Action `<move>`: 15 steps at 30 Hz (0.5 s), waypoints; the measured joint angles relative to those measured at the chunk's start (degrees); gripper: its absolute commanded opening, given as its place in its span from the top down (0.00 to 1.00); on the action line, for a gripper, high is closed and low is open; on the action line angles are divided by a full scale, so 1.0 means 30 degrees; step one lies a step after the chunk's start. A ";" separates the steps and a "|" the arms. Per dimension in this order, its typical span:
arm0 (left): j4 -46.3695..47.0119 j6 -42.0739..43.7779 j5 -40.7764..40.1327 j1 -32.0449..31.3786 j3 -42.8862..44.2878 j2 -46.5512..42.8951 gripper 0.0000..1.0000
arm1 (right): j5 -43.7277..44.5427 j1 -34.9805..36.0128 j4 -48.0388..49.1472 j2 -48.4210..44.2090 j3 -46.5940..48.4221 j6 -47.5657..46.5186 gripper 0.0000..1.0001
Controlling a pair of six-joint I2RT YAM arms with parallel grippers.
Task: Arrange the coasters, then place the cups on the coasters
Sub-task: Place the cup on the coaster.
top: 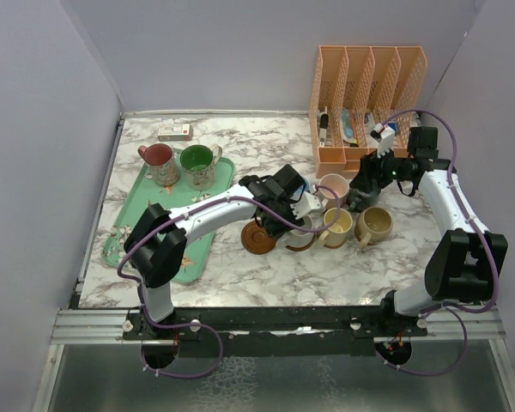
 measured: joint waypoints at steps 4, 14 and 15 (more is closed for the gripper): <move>-0.0022 -0.0248 0.0080 0.0000 0.0058 0.0066 0.53 | 0.0000 0.0000 0.0007 0.0029 0.0000 0.0000 0.33; -0.0029 -0.0707 0.0335 0.0000 0.0372 0.0364 0.53 | 0.0000 0.0000 -0.0080 0.0109 0.0000 0.0000 0.33; -0.0029 -0.0736 0.0408 0.0000 0.0372 0.0372 0.53 | 0.0000 0.0000 -0.0080 0.0109 0.0000 0.0000 0.33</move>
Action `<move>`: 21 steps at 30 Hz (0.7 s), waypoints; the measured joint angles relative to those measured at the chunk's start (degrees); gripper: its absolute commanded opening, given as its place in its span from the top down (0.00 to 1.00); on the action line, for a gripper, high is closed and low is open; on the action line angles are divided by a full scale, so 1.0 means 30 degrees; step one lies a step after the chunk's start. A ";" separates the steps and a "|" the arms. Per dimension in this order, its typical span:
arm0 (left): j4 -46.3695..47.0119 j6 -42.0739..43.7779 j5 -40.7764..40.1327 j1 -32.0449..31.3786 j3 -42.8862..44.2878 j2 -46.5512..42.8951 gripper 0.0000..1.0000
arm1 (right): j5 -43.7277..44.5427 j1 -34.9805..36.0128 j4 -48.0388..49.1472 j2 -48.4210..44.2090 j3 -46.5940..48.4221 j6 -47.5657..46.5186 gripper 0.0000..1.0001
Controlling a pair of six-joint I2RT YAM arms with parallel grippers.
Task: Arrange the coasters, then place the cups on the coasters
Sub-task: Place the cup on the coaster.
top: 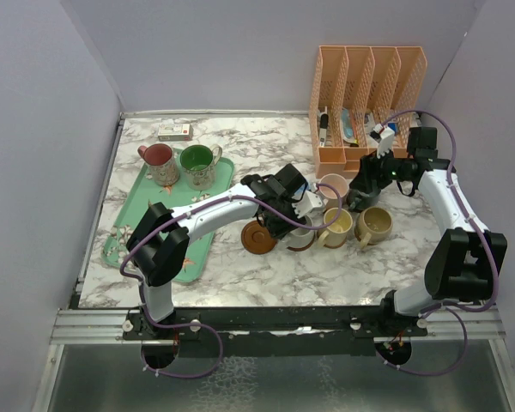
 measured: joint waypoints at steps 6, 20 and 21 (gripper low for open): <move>-0.0022 -0.0102 0.0240 0.0000 0.0073 0.0007 0.53 | 0.0000 0.0000 -0.0044 0.0015 0.0000 -0.0007 0.33; -0.0022 -0.0153 0.0255 -0.0087 0.0182 0.0007 0.51 | 0.0000 0.0000 -0.0131 0.0015 0.0000 -0.0015 0.33; -0.0022 -0.0146 0.0255 -0.0087 0.0182 0.0007 0.51 | 0.0000 0.0000 -0.0131 0.0015 0.0000 -0.0015 0.33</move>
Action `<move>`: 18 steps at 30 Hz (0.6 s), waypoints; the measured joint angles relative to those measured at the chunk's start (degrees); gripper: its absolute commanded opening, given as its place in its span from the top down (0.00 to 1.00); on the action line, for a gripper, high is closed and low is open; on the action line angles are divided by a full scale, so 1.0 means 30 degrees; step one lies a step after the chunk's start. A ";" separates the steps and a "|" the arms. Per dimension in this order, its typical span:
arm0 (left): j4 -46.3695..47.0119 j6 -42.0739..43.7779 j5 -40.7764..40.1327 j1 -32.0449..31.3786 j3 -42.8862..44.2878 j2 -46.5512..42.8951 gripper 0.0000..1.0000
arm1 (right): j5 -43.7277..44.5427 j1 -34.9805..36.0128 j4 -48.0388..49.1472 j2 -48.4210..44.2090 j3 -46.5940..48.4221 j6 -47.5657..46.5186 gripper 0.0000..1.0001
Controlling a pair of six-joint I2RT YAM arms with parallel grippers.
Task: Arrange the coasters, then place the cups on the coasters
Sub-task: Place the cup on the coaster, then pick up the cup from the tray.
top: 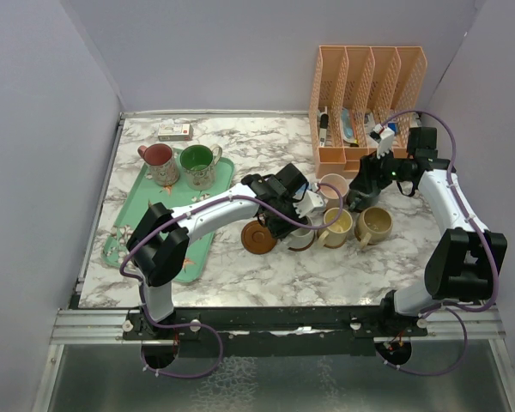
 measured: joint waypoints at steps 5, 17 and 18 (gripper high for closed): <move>0.0000 0.0007 -0.0022 0.0000 0.0000 0.0000 0.50 | 0.0000 0.0000 0.0000 0.0000 0.0000 -0.0007 0.33; -0.0087 0.0517 -0.0794 0.0000 0.0000 -0.0466 0.46 | 0.0240 0.0000 -0.0022 -0.0095 0.0015 -0.0270 0.32; -0.0109 0.0583 -0.0962 0.0007 0.0000 -0.0663 0.46 | 0.0357 0.0000 -0.0022 -0.0131 0.0015 -0.0299 0.32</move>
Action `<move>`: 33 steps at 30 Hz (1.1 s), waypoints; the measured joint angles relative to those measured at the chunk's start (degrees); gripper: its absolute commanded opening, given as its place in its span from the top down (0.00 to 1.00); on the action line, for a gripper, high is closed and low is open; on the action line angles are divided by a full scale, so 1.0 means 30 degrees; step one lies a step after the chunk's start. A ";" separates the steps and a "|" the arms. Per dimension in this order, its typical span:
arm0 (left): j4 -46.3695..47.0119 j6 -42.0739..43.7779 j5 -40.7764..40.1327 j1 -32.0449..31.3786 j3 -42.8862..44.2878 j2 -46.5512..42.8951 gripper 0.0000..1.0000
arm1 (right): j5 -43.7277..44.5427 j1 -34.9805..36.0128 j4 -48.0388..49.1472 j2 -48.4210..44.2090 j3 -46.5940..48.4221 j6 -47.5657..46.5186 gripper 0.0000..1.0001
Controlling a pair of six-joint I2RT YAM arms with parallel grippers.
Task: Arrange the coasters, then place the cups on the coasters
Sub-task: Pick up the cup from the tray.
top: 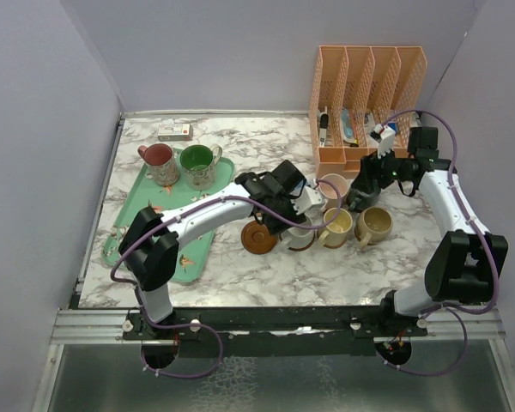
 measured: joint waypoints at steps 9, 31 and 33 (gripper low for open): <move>-0.0124 0.0350 -0.0925 0.1188 0.0306 -0.2273 0.44 | 0.2244 0.0000 -0.0015 -0.1443 0.0488 -0.0029 0.23; 0.3687 -0.0117 -0.0918 1.2998 -0.1188 -0.6499 0.04 | 0.6105 0.0000 0.2637 -0.3497 0.0058 0.1705 0.00; 0.4131 0.0284 -0.0452 1.3675 -0.1129 -0.6397 0.05 | 0.5668 0.0000 0.2769 -0.3665 -0.0342 0.1719 0.00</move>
